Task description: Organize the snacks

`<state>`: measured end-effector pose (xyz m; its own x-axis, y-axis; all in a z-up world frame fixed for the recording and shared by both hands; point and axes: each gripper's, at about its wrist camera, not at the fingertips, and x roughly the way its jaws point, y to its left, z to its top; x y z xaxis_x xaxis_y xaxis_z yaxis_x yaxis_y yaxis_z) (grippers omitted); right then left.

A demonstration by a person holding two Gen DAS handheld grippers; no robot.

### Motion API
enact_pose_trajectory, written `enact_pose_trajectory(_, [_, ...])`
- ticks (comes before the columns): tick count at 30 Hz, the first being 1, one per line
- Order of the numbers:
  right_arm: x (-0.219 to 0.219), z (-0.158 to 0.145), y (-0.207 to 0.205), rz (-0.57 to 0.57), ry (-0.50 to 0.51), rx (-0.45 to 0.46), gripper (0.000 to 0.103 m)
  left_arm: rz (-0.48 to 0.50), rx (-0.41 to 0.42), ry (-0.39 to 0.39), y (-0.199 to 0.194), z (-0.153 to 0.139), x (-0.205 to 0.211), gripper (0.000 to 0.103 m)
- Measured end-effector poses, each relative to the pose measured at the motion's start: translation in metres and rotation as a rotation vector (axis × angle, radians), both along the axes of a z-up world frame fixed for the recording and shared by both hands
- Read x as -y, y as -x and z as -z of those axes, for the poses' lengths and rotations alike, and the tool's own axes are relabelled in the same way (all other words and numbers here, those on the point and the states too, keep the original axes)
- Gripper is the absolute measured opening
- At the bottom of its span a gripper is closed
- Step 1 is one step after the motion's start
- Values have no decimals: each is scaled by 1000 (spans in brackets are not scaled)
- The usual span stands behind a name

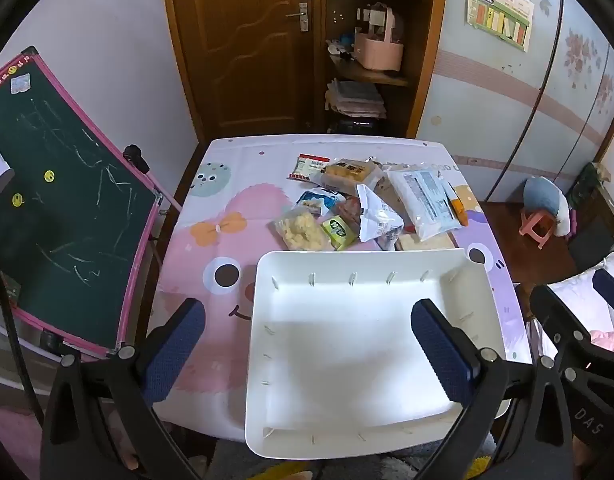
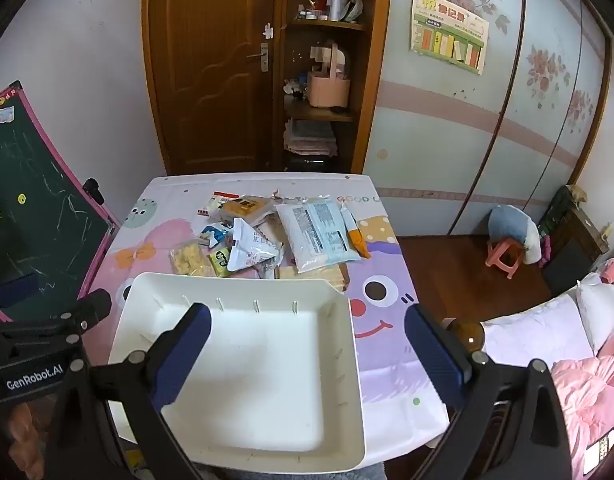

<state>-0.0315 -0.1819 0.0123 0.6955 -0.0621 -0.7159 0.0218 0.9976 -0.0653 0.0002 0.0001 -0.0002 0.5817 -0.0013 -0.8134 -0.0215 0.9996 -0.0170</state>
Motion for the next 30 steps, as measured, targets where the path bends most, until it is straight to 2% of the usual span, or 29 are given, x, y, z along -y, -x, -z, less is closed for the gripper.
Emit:
enact_pose_trajectory(7, [6,-2,3,4,-14,-7,98,17,-20,11,-5,11,2,102])
enact_pose_trajectory(10, [2,7,-3,5,-23,-8,98,27,-17,-1,-1,10,9,102])
enact_pose_trajectory(13, [6,4,-3,4,-25,-18,98,33,-19,-5,-1,11,14,101])
enact_pose_trajectory(24, [6,4,0,6,-35,-19,98,49,-26,27,-4,6,12,100])
enact_pose_trajectory(30, [6,4,0,10,-44,-27,98,70,-20,42,-5,3,11,95])
